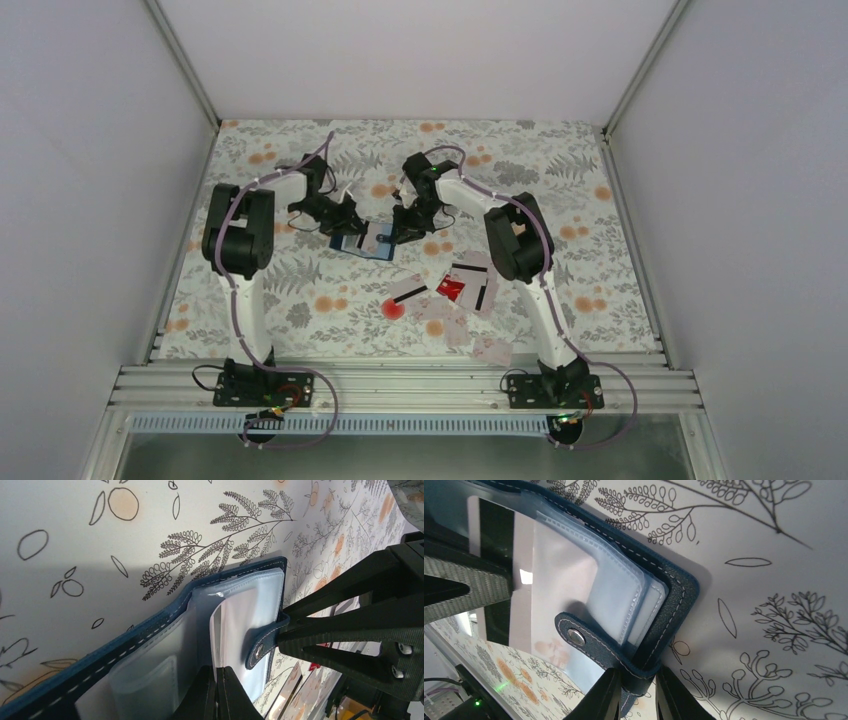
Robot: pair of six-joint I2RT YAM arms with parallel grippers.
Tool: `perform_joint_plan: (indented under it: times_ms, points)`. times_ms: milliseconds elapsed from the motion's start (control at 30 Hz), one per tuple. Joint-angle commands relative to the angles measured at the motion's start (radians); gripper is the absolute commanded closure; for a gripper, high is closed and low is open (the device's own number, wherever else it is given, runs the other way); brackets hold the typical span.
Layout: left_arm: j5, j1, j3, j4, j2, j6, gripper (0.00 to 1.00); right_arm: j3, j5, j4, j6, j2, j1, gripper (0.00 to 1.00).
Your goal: Put the credit cards into the card holder
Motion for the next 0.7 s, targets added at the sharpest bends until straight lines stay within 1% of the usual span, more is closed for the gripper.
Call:
perform_joint_plan:
  times_ms: [0,167,267,500,667]
  points:
    - [-0.039,-0.022,-0.024,0.003,0.06,0.01,0.98,-0.005,0.02,0.088,-0.009,0.061,0.017,0.81]
    - [-0.035,-0.023,-0.091,0.105,0.021,-0.092,0.98,-0.006,0.019,0.091,-0.004,0.058,0.017,0.81]
    - [-0.022,-0.038,-0.104,0.147,0.009,-0.133,0.98,-0.01,0.013,0.097,0.0,0.059,0.017,0.81]
    - [-0.023,-0.055,-0.103,0.186,0.006,-0.189,0.98,-0.009,0.003,0.102,0.003,0.057,0.017,0.81]
    - [-0.032,-0.068,-0.105,0.187,0.005,-0.198,0.96,-0.01,-0.001,0.106,0.004,0.058,0.018,0.81]
